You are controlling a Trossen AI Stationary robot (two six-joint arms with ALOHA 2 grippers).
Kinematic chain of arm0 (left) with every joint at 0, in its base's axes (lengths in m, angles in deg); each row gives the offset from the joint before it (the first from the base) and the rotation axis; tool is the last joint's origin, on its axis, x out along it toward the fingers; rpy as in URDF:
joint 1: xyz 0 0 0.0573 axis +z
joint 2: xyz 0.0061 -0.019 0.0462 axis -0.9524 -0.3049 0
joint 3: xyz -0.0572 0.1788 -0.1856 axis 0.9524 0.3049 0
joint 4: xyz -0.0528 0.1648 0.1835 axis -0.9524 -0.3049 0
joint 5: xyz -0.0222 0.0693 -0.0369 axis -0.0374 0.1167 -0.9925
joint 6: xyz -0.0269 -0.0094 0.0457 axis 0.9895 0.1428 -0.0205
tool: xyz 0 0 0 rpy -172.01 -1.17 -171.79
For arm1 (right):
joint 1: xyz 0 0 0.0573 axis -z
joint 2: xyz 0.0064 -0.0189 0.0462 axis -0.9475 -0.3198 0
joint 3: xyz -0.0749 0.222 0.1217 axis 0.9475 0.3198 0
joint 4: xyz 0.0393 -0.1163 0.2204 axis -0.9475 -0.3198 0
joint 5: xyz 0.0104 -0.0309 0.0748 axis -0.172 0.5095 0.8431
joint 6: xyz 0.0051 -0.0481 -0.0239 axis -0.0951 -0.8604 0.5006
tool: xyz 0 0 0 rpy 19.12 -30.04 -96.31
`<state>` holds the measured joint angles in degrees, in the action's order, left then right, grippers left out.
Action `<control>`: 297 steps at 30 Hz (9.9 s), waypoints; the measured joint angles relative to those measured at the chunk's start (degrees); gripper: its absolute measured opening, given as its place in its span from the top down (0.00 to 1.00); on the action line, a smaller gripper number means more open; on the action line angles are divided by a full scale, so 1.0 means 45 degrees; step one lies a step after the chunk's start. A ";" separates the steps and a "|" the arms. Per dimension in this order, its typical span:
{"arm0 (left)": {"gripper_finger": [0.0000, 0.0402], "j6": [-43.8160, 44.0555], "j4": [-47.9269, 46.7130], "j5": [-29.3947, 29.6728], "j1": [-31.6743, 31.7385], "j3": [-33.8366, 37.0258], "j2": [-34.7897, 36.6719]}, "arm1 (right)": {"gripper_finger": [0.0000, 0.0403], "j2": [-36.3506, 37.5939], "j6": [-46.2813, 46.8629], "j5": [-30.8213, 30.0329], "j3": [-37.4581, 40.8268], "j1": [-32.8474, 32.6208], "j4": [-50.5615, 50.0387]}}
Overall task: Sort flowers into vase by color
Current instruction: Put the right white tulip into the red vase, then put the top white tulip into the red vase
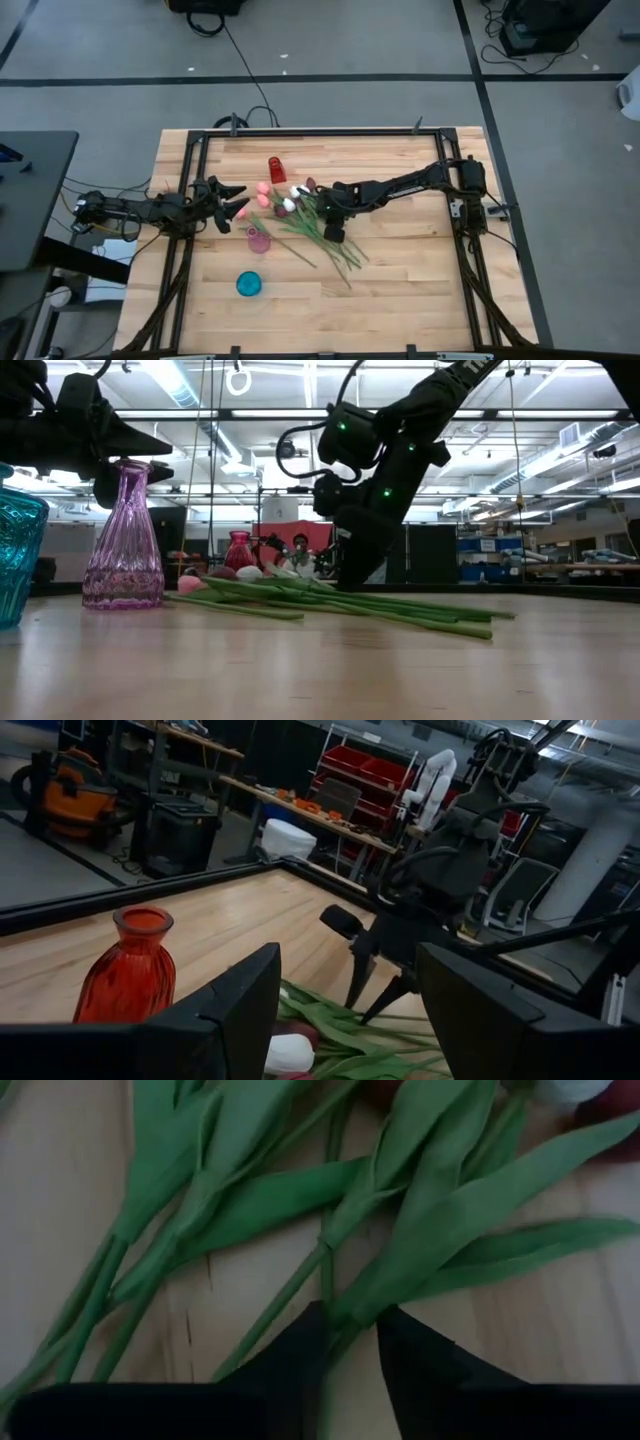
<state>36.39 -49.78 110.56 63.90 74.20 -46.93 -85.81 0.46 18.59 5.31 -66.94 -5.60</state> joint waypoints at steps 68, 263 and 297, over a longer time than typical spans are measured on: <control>0.40 -0.2726 0.1027 0.2732 0.0023 0.0008 0.0000 | 0.97 -0.2203 -0.1416 0.4690 -0.2922 0.3919 1.9261; 0.40 -0.1382 0.0155 0.1143 0.0023 -0.0223 -0.0345 | 0.98 0.1975 -0.2519 0.1642 0.2846 0.1668 0.3163; 0.40 -0.0981 0.0194 0.1168 0.0023 -0.0223 -0.0345 | 0.98 0.4191 -0.1940 0.5781 0.2851 0.7287 0.3174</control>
<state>31.97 -48.90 115.82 64.00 73.20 -48.48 -66.94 -8.27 44.61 18.14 -34.15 8.69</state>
